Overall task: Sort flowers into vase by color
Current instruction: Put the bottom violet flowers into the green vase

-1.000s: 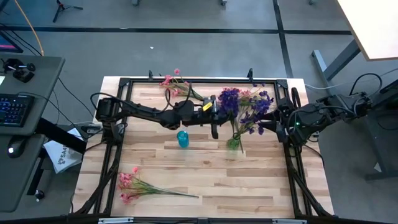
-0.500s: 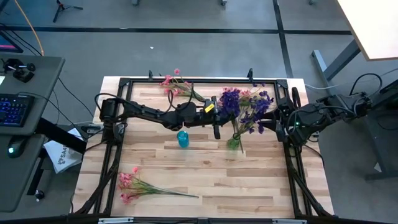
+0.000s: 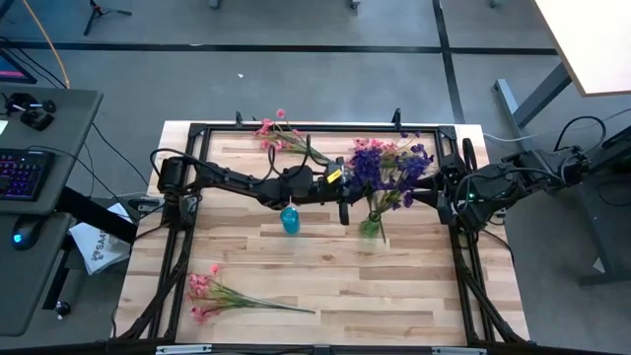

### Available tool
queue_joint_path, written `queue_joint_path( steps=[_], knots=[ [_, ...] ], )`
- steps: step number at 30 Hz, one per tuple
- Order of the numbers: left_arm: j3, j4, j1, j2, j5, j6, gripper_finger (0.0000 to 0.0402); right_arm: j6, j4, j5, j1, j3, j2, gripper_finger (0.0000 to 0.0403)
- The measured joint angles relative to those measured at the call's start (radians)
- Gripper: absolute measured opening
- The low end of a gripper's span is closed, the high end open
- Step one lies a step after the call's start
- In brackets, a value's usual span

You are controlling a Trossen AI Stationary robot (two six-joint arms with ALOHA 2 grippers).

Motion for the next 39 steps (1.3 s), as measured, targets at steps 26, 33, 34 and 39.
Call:
queue_joint_path(
  steps=[26,33,34,39],
  knots=[
    [0.0,-0.181,-0.011,0.0,0.046,0.017,0.0159,-0.004,0.055,0.047,-0.002,0.0,0.021,0.0167],
    [0.079,-0.401,-0.002,0.0,0.116,-0.021,0.0207,-0.06,0.137,0.058,-0.002,0.0,0.006,0.0167],
    [0.098,-0.426,-0.002,0.0,0.117,-0.006,0.0211,-0.075,0.152,0.067,-0.002,0.0,0.003,0.0167],
    [0.198,-0.556,-0.002,0.0,0.116,0.05,0.0223,-0.161,0.22,0.111,-0.002,0.0,-0.02,0.0167]
  ],
)
